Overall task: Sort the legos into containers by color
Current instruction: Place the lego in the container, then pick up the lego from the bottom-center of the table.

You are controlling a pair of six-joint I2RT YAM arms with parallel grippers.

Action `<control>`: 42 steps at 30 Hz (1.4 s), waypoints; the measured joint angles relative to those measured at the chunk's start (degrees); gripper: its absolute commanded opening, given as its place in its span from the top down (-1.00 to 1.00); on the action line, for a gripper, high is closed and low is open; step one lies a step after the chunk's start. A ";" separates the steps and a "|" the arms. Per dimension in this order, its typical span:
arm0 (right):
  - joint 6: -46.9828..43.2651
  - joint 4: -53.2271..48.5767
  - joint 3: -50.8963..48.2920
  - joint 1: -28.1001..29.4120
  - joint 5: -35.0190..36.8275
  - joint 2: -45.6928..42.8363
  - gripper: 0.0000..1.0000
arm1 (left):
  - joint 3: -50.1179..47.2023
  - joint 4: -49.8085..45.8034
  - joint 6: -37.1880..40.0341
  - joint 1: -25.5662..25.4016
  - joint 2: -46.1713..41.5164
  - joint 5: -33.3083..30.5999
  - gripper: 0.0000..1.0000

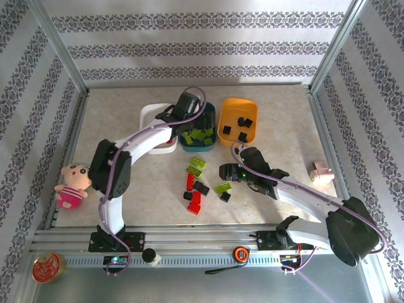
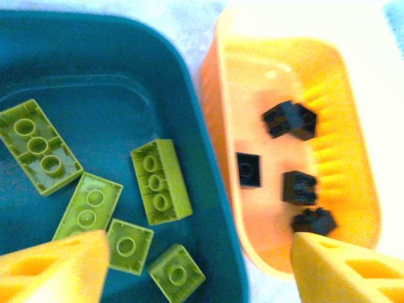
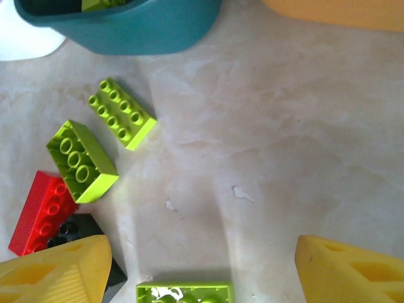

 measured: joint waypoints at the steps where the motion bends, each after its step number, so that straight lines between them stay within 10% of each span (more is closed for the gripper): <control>1: -0.04 -0.20 0.00 0.44 -0.17 0.07 -0.54 | -2.19 0.90 -0.28 0.00 -2.86 0.37 -0.70; 17: 0.63 -10.99 -1.03 11.91 0.26 1.75 -0.52 | -43.41 8.07 -6.38 -1.07 -39.32 1.20 -0.99; 42: -0.96 -21.20 6.01 20.04 8.48 10.82 0.33 | -50.10 5.86 -7.82 -1.07 -44.74 -0.81 -0.99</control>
